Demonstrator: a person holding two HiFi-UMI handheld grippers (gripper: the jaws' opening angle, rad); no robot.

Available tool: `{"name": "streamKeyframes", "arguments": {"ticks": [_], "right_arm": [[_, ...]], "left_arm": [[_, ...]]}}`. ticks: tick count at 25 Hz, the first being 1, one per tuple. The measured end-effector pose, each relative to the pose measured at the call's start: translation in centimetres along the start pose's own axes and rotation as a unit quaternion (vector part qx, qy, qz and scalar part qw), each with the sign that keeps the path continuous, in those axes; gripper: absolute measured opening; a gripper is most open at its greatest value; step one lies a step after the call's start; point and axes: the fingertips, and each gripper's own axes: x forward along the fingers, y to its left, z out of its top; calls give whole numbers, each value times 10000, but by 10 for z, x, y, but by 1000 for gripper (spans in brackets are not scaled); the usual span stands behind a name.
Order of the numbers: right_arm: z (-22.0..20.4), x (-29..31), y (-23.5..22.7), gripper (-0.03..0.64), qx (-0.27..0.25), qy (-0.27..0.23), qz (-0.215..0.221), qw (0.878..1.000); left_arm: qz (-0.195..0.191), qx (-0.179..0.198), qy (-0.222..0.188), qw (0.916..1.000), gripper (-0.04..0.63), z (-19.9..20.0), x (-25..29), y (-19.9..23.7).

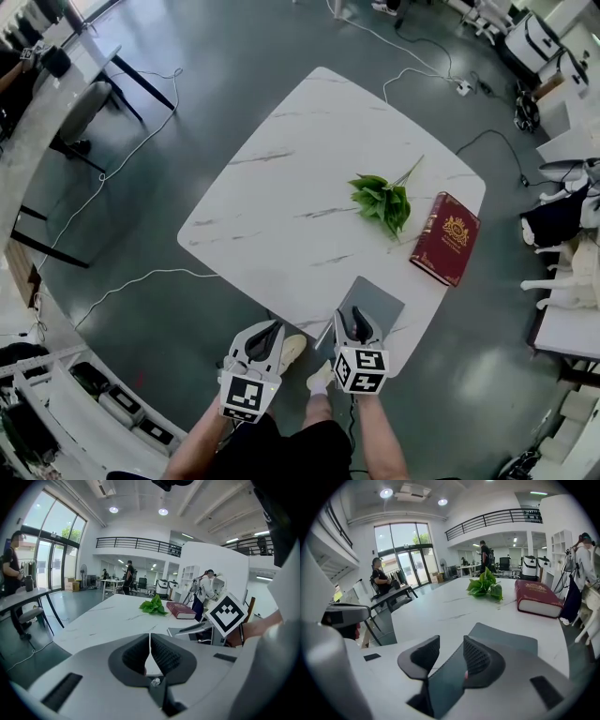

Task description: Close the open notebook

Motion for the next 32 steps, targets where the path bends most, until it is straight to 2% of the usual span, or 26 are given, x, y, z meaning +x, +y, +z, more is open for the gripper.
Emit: {"name": "streamKeyframes", "arguments": {"ticks": [7,15,23,32], "right_arm": [[44,-56,-9,172,-16,-563,-64,9984],[97,-141,-27,161,27,-1421,-358,9892],[132,-228,-36,130,6,-2406,-675,9683],[117,-308,-55,94,141,-3043,-1372,9425]], "left_arm": [[-175,324,-382,9986,29,54,-12,-30],[-479,819,-978,9907,29,127,-37,-75],[-955,1292,-1465,9761,29,178,-56,-131],[-1592,1742,-1746,9559,29,195,-75,-190]]}}
